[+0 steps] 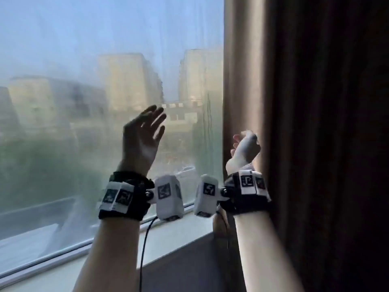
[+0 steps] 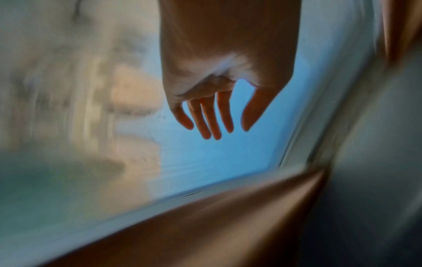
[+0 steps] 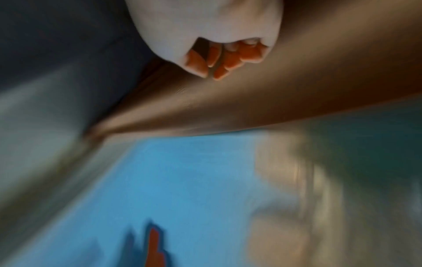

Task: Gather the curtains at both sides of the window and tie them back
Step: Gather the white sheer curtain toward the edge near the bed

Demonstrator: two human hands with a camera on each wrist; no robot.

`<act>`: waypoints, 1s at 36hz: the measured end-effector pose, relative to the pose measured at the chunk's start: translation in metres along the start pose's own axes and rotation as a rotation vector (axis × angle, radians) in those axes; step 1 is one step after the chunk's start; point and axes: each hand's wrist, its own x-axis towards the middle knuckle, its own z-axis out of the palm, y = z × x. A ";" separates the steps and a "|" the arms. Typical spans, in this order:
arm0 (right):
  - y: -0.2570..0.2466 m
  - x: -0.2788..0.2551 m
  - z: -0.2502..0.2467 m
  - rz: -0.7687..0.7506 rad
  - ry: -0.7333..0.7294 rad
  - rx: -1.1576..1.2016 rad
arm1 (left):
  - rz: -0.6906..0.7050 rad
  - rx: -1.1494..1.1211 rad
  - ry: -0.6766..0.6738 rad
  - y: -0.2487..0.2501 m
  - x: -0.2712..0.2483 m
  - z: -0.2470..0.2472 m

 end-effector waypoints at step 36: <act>-0.055 0.496 -0.167 -0.744 0.457 -1.193 | -0.171 0.454 -0.489 -0.569 0.341 0.253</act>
